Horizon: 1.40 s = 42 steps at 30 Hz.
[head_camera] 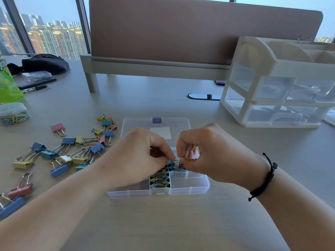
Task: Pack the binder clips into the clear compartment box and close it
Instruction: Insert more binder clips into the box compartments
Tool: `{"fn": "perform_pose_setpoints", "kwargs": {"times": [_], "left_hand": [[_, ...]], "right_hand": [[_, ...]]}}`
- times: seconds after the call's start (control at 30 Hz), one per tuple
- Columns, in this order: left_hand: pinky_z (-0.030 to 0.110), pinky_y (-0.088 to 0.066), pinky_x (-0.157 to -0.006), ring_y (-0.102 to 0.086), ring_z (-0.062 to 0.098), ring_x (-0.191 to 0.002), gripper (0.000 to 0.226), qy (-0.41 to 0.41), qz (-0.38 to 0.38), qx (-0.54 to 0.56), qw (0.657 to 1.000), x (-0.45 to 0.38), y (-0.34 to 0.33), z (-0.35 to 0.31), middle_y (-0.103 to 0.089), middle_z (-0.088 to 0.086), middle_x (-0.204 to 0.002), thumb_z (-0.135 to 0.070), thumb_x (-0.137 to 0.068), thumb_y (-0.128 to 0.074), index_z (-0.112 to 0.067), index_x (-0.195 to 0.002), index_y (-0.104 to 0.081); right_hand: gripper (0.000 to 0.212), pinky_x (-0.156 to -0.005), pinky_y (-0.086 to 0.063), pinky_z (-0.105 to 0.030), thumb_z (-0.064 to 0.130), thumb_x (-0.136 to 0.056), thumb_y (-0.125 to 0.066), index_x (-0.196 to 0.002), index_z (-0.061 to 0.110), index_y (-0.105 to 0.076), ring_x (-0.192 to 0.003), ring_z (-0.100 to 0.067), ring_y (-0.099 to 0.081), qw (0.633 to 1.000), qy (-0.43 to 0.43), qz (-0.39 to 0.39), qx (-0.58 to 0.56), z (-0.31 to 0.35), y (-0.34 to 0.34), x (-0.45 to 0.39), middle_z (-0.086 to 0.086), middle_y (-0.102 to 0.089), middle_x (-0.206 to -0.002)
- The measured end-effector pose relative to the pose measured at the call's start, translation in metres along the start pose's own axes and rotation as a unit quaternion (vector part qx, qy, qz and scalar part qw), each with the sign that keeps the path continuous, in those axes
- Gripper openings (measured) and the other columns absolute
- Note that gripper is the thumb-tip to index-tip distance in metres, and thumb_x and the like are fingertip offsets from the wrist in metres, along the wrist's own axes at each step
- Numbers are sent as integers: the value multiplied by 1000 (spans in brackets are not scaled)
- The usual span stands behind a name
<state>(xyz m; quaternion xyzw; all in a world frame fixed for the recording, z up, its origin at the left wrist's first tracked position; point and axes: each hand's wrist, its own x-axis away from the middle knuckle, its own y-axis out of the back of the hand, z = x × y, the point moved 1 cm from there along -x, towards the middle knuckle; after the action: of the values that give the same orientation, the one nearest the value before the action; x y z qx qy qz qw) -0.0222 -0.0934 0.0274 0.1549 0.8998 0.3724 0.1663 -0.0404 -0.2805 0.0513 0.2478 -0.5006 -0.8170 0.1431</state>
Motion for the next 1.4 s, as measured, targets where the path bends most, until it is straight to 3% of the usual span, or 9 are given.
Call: {"fn": "perform_pose_setpoints", "kwargs": {"times": [0.3, 0.6, 0.77, 0.87, 0.97, 1.07, 1.23, 1.33, 1.4], "left_hand": [[20, -54, -74, -69, 0, -78, 20, -49, -10, -33, 998, 2, -2, -3, -74, -16, -80, -12, -84, -73, -31, -84, -79], [25, -55, -70, -69, 0, -77, 26, -119, -13, -62, 991, 3, -3, -4, -74, -16, -81, -6, -85, -68, -29, -94, -78], [19, -53, -63, -63, -8, -73, 30, -114, 0, -136, 984, 9, -1, -9, -72, -21, -85, -22, -92, -62, -40, -115, -63], [24, -54, -69, -63, -2, -83, 31, -119, 23, -200, 972, 12, 2, -16, -72, -21, -94, -27, -94, -55, -42, -121, -55], [26, -54, -74, -64, 4, -90, 35, -126, 47, -248, 959, 15, 6, -20, -70, -17, -102, -37, -95, -48, -47, -129, -44], [33, -54, -78, -64, 9, -98, 41, -136, 61, -284, 947, 18, 7, -21, -67, -14, -108, -49, -94, -44, -48, -134, -35], [26, -52, -90, -61, -3, -110, 58, -127, 53, -202, 970, 19, 3, -8, -64, -25, -124, -66, -87, -52, -50, -139, -34], [7, -35, -98, -43, -15, -125, 70, -99, 42, -136, 985, 15, -3, 3, -49, -34, -138, -75, -81, -54, -49, -144, -36], [9, -26, -103, -27, -16, -135, 82, -90, 48, -145, 984, 12, -4, 6, -33, -34, -149, -82, -77, -49, -50, -148, -25]], "right_hand": [[14, -69, -54, -23, 16, -81, -75, -79, 27, -66, -70, -1, -62, 999, -30, 16, 20, -4, 0, -1, 13, -66, -70], [18, -70, -53, -34, 24, -89, -53, -98, 38, -60, -81, -17, -64, 985, -2, 52, 167, 9, 5, 8, 10, -68, -89], [16, -77, -52, -28, 25, -84, -64, -96, 36, -64, -87, -3, -62, 992, -18, 50, 117, 5, 10, 7, 25, -68, -88], [10, -73, -51, -22, 29, -82, -66, -90, 35, -64, -84, 1, -61, 995, -30, 53, 83, 2, 8, 7, 26, -67, -83], [5, -60, -42, -10, 30, -81, -69, -84, 34, -67, -75, 10, -59, 996, -39, 55, 58, 0, 7, 7, 22, -65, -79], [4, -65, -40, -7, 34, -80, -72, -84, 33, -69, -76, 12, -53, 997, -45, 49, 47, -5, 5, 7, 22, -60, -76], [15, -65, -40, -13, 50, -80, -70, -89, 38, -66, -85, 5, -54, 994, -77, 72, 28, -16, 1, 6, 22, -59, -85], [18, -67, -45, -15, 52, -79, -70, -91, 39, -65, -84, 4, -59, 991, -103, 83, -4, -22, 0, 4, 20, -64, -85], [19, -70, -49, -16, 52, -79, -71, -92, 38, -65, -85, 3, -61, 991, -107, 84, -12, -25, 1, 4, 19, -66, -86]]}}
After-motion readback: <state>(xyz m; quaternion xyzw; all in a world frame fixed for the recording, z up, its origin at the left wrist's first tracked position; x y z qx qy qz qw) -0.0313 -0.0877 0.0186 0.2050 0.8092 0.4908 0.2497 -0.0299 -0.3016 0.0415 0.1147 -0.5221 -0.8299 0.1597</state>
